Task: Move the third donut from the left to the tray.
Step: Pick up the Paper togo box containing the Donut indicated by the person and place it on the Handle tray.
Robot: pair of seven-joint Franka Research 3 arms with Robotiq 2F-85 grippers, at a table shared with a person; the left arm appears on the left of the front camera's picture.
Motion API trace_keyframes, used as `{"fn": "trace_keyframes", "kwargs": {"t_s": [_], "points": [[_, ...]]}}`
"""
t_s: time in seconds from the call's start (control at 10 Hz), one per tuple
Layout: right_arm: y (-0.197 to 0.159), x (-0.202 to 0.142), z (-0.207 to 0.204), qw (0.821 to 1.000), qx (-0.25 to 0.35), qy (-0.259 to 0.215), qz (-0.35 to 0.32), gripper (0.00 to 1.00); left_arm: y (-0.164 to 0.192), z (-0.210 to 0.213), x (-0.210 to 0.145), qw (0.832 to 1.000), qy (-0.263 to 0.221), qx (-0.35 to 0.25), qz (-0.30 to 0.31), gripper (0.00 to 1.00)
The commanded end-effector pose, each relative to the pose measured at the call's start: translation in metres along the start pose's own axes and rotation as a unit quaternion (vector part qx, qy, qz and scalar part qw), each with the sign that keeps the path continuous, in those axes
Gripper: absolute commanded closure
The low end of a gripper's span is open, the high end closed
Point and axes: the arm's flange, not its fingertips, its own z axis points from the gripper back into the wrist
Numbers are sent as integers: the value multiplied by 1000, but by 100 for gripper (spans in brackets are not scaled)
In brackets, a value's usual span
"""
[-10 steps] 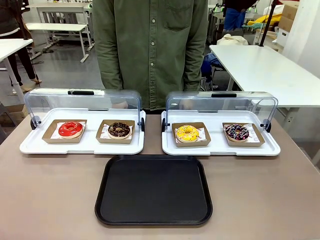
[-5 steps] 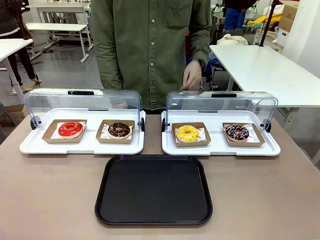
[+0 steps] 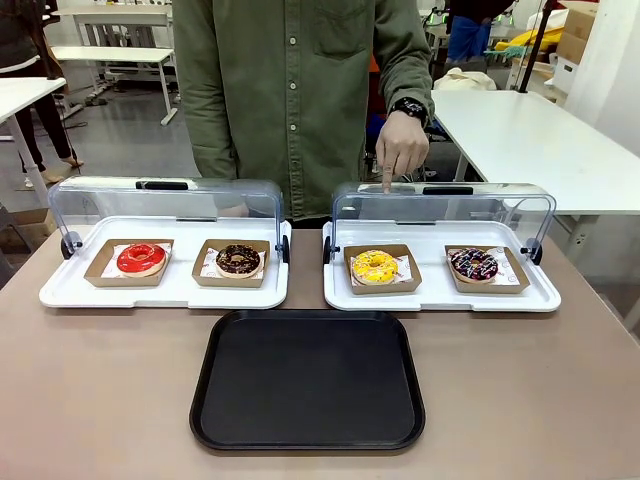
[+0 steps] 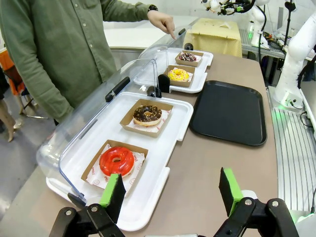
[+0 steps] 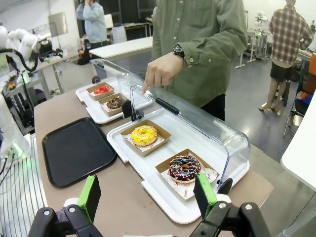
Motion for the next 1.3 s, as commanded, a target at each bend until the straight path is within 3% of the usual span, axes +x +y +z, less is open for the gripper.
{"fn": "trace_keyframes", "kwargs": {"t_s": [0.0, 1.2], "points": [[-2, 1, 0, 1000, 0, -10, 10, 0, -1, 1, 2, 1000, -2, 0, -3, 0], [-2, 1, 0, 1000, 0, -10, 10, 0, -1, 1, 2, 1000, -2, 0, -3, 0]]}}
